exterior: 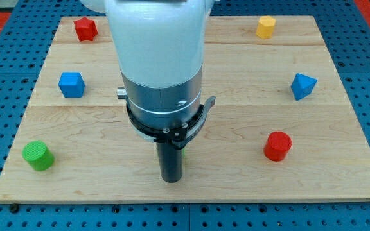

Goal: Move your arm towards center right

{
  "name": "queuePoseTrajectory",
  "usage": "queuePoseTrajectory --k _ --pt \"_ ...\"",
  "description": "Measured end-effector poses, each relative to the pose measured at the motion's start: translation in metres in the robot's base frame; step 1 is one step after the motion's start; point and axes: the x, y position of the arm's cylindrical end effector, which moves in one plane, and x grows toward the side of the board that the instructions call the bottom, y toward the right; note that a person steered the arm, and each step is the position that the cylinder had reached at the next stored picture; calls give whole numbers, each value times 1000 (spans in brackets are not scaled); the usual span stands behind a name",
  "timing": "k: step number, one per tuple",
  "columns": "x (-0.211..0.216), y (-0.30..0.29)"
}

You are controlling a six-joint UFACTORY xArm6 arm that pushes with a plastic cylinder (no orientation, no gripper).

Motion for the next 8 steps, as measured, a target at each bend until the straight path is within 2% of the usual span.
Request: queuePoseTrajectory --k 1,2,4,7,8 --pt "7 1" --pt "0 29" --pt "-27 51" --pt "-67 41" --pt "-56 42"
